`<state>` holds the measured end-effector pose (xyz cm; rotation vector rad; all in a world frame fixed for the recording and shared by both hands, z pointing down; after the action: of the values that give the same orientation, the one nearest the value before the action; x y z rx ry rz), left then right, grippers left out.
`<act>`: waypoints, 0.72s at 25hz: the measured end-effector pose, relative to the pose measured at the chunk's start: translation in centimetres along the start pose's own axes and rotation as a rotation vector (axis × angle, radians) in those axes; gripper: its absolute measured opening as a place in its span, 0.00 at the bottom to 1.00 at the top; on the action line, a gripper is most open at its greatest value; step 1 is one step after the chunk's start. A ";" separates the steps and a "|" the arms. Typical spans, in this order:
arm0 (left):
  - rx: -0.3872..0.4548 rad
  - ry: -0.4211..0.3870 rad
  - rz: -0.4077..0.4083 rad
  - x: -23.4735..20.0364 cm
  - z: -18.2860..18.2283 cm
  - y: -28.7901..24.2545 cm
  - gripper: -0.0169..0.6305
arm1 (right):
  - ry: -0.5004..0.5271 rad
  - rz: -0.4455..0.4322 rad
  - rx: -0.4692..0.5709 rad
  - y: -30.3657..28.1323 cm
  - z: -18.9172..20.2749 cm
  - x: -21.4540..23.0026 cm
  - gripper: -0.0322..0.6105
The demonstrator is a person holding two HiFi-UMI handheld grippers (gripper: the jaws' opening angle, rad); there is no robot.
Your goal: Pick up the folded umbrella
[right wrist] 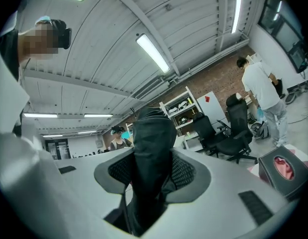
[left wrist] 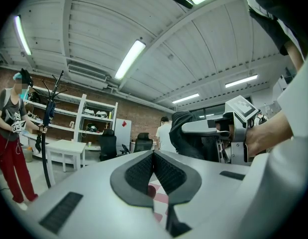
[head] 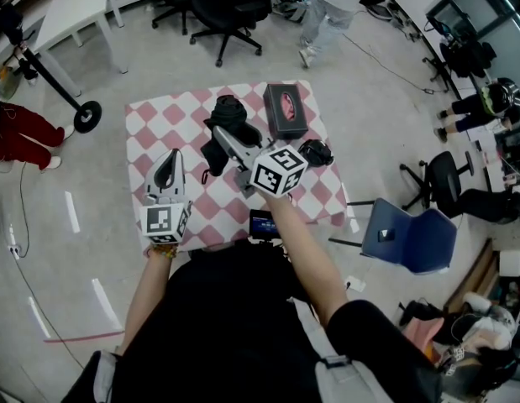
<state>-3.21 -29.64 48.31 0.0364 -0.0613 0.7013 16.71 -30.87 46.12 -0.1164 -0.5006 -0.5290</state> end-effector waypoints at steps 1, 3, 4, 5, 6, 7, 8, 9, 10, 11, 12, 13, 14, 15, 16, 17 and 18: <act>0.001 0.000 0.001 0.0 0.0 0.0 0.04 | 0.006 0.002 0.000 0.1 0.0 0.0 0.33; -0.002 -0.004 0.002 0.1 0.1 0.0 0.04 | 0.017 0.006 -0.002 0.1 0.1 0.1 0.33; -0.005 -0.008 0.003 0.1 0.1 0.0 0.04 | 0.022 0.007 -0.004 0.1 0.2 0.1 0.33; -0.007 -0.009 0.004 0.1 0.1 0.1 0.04 | 0.025 0.008 -0.007 0.1 0.2 0.0 0.33; -0.008 -0.009 0.005 0.1 0.1 0.1 0.04 | 0.028 0.010 -0.010 0.2 0.3 -0.1 0.33; -0.008 -0.008 0.006 0.2 0.0 0.2 0.04 | 0.034 0.012 -0.011 0.2 0.3 -0.2 0.33; -0.007 -0.007 0.007 0.2 0.0 0.2 0.04 | 0.044 0.015 -0.012 0.2 0.4 -0.3 0.33; -0.006 -0.008 0.008 0.3 0.0 0.2 0.04 | 0.054 0.019 -0.011 0.3 0.5 -0.3 0.33; -0.005 -0.010 0.007 0.3 0.0 0.2 0.04 | 0.062 0.023 -0.009 0.3 0.5 -0.3 0.33; -0.006 -0.012 0.007 0.2 0.1 0.2 0.04 | 0.066 0.026 -0.008 0.3 0.6 -0.3 0.33; -0.007 -0.013 0.007 0.2 0.1 0.2 0.04 | 0.066 0.028 -0.007 0.3 0.7 -0.2 0.33; -0.008 -0.014 0.007 0.2 0.1 0.2 0.04 | 0.065 0.030 -0.007 0.3 0.8 -0.2 0.33; -0.009 -0.014 0.008 0.2 0.0 0.2 0.04 | 0.066 0.032 -0.007 0.3 0.8 -0.3 0.33; -0.011 -0.016 0.009 0.2 0.0 0.3 0.04 | 0.069 0.033 -0.007 0.3 0.9 -0.3 0.33; -0.013 -0.018 0.009 0.2 0.1 0.3 0.04 | 0.075 0.033 -0.007 0.4 0.9 -0.3 0.33; -0.014 -0.020 0.010 0.3 0.1 0.3 0.04 | 0.081 0.032 -0.007 0.4 1.0 -0.4 0.33; -0.016 -0.021 0.012 0.4 0.1 0.2 0.04 | 0.085 0.030 -0.008 0.5 1.0 -0.4 0.33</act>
<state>-3.04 -29.23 48.41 0.0284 -0.0876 0.7121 16.25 -30.05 46.86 -0.1088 -0.4134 -0.5050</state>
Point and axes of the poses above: the fingertips, and each gripper's own axes: y backward along the fingers, x to its right, z out of its underside, the point moved 7 cm from there along y, backward along the fingers, and after that the axes turned 6 degrees about -y, right-handed, at the moved point
